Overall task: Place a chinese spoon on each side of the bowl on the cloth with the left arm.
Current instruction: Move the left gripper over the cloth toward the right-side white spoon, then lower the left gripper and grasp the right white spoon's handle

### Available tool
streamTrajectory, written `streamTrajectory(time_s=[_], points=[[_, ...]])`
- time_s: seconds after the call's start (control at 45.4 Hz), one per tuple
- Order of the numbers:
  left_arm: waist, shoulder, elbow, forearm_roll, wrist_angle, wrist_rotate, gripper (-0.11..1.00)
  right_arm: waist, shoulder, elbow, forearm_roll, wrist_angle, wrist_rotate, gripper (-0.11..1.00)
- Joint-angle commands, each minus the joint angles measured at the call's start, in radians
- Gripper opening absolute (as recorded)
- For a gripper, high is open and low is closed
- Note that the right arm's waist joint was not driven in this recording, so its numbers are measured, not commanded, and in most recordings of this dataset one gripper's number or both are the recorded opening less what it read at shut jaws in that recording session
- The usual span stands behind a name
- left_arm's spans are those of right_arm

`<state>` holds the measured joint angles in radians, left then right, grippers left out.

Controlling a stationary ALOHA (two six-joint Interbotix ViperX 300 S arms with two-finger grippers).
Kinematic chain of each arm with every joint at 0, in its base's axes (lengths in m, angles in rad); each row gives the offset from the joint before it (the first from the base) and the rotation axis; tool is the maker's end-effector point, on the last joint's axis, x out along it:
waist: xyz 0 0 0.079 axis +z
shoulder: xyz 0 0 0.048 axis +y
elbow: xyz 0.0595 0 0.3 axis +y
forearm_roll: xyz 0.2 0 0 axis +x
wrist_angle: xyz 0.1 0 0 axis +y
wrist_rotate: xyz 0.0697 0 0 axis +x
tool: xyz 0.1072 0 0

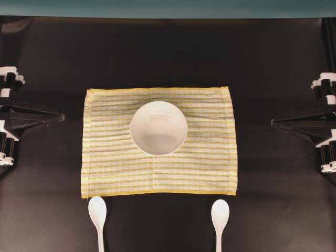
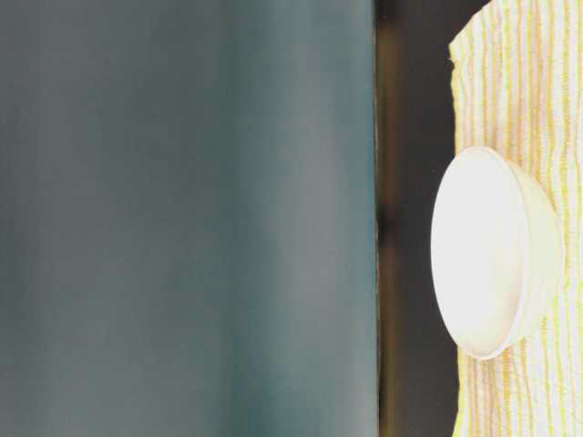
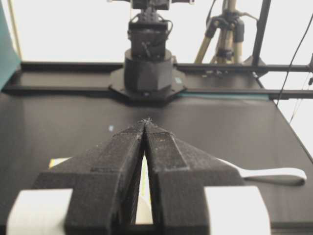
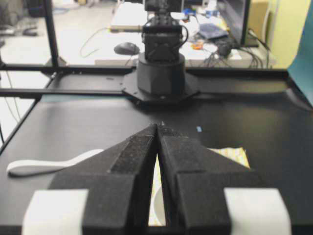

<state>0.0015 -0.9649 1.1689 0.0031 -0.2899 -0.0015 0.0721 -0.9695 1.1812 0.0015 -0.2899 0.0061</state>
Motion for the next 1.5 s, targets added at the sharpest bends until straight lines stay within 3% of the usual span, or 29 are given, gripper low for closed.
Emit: streamTrajectory(time_s=[0.0, 0.176, 0.264, 0.462, 0.66, 0.902, 1.167, 1.321, 1.475], points=[[-0.049, 0.031, -0.032, 0.035, -0.006, -0.118, 0.05, 0.0, 0.006, -0.012, 0.002, -0.008, -0.002, 0.03], [-0.052, 0.138, -0.058, 0.037, -0.006, -0.408, 0.0, 0.0, 0.003, -0.006, 0.003, 0.003, 0.0, -0.01], [-0.052, 0.215, -0.075, 0.038, -0.008, -0.495, 0.0, 0.0, 0.0, -0.008, 0.003, 0.011, -0.002, -0.01], [-0.058, 0.376, -0.137, 0.038, -0.005, -0.571, 0.0, 0.0, -0.018, 0.005, 0.003, 0.015, -0.006, -0.01], [-0.074, 0.54, -0.247, 0.038, 0.054, -0.687, 0.0, 0.0, -0.017, 0.012, 0.003, 0.018, -0.003, -0.01], [-0.115, 0.784, -0.462, 0.038, 0.19, -0.716, 0.0, 0.0, -0.015, 0.012, 0.003, 0.064, -0.002, -0.01], [-0.161, 1.032, -0.735, 0.04, 0.448, -0.713, 0.03, 0.0, -0.015, 0.012, 0.003, 0.087, -0.002, -0.01], [-0.163, 1.118, -0.79, 0.041, 0.407, -0.712, 0.07, 0.0, -0.018, 0.014, 0.003, 0.089, -0.002, -0.01], [-0.161, 1.189, -0.81, 0.041, 0.273, -0.709, 0.13, 0.0, -0.026, 0.012, 0.003, 0.089, -0.017, -0.01]])
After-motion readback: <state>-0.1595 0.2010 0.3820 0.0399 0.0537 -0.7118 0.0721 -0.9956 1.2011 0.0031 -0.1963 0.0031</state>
